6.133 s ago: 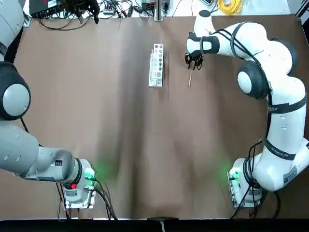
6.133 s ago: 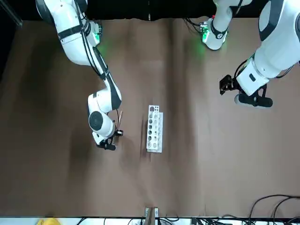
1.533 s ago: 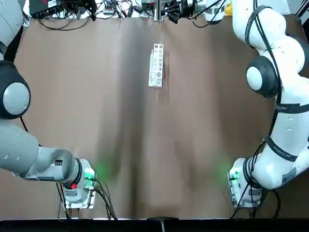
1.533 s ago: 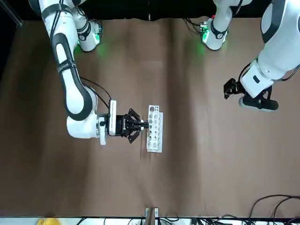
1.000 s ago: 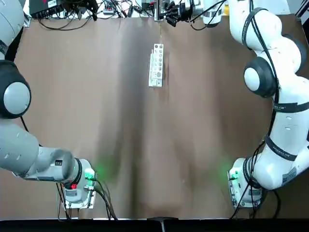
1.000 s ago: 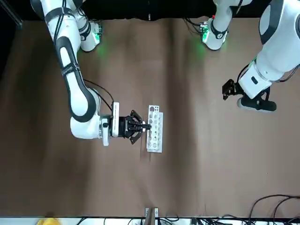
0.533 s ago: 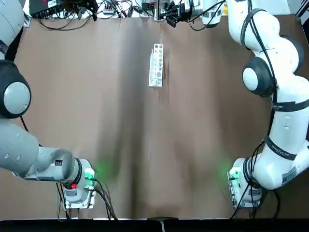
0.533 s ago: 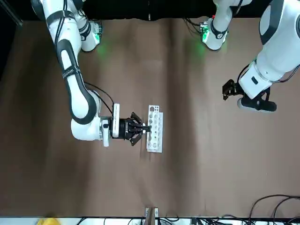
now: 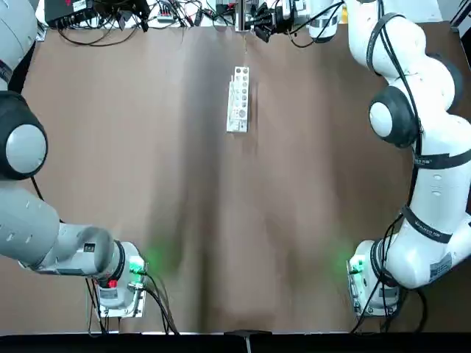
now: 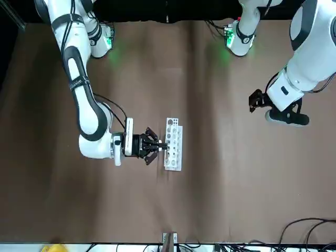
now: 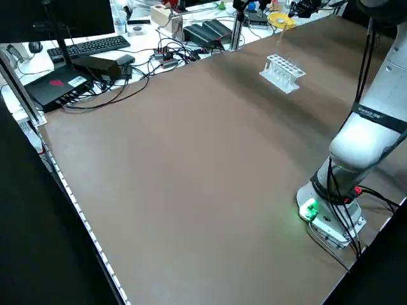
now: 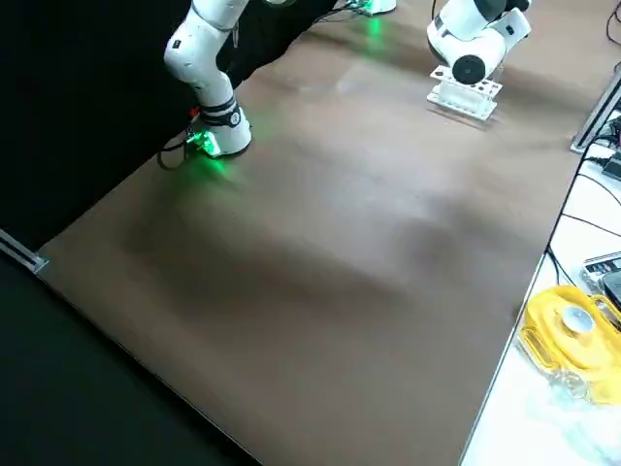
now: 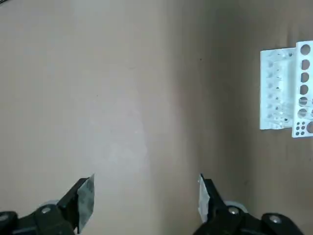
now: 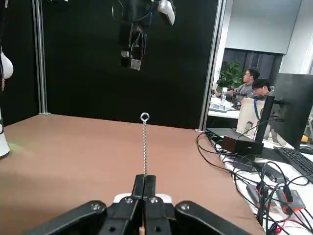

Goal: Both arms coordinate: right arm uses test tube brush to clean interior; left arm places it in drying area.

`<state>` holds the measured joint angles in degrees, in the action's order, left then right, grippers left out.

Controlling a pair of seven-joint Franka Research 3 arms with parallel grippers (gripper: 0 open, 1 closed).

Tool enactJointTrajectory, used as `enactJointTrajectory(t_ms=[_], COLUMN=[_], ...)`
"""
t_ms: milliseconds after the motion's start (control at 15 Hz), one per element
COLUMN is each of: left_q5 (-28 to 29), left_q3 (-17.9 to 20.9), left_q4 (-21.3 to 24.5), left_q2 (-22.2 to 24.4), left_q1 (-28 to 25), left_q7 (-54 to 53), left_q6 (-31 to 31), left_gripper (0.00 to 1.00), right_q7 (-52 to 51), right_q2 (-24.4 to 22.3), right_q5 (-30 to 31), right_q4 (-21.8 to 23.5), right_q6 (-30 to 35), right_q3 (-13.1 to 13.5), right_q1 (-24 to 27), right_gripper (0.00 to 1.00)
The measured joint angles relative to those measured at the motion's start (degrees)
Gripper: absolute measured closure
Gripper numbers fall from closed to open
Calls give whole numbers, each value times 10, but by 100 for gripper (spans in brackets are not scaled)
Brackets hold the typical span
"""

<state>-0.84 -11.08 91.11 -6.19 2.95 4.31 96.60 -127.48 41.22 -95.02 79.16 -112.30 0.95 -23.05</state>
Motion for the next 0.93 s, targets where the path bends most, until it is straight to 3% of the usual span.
enactJointTrajectory(t_ms=[933], left_q5=[0], left_q3=[-3], left_q4=[0], left_q2=[-3], left_q1=[8], left_q7=[-2], left_q6=[7], left_gripper=[0], right_q7=[-8], right_q2=[12], right_q5=[0], right_q4=[0], right_q6=[0], right_q3=[-1], right_q1=[-1], right_gripper=[98])
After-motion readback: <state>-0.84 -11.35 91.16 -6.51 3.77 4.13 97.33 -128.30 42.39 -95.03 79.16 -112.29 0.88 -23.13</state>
